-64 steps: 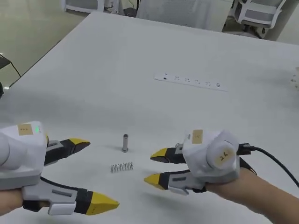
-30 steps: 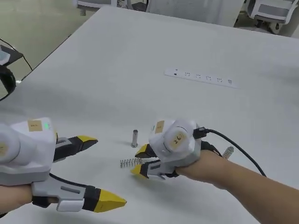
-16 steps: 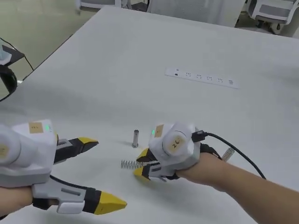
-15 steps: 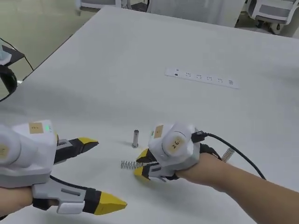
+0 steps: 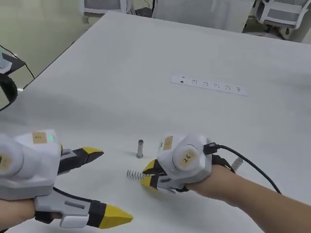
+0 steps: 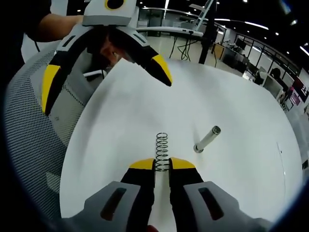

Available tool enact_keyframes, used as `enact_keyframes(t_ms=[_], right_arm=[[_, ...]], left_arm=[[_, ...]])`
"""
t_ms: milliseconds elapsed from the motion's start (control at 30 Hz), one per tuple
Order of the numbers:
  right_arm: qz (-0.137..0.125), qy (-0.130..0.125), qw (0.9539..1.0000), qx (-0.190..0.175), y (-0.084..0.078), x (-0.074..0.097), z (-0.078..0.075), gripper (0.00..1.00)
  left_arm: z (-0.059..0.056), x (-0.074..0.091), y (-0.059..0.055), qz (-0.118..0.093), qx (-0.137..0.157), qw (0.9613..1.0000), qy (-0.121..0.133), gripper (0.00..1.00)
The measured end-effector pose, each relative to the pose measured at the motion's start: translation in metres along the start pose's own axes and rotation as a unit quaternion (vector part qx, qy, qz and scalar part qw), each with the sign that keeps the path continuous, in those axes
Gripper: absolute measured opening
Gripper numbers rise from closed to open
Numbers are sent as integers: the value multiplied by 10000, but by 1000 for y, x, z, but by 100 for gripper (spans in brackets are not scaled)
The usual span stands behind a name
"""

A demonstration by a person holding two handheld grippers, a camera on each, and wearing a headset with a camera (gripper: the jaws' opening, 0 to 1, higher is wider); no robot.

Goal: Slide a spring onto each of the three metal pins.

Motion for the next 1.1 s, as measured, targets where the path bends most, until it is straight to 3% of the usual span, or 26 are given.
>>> enact_keyframes(t_ms=[633,1100], right_arm=[[-235,-120,9996,90,1,58,12,8],[-244,-126,9995,124,-9,89,20,8]], left_arm=[[-12,-22,17,-33,-255,9993,-253,91],[-23,-42,34,-225,-435,9976,-496,73]])
Point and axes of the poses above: the centre of the closed fingertips' face, and the gripper's own axes: x roughly backward along the fingers, z roughly to its left, y roughly out of its top, the point moved 2 cm from there along x, roughly backward along the fingers, and after that the axes turned 1 degree about y, right-handed, at the moved point
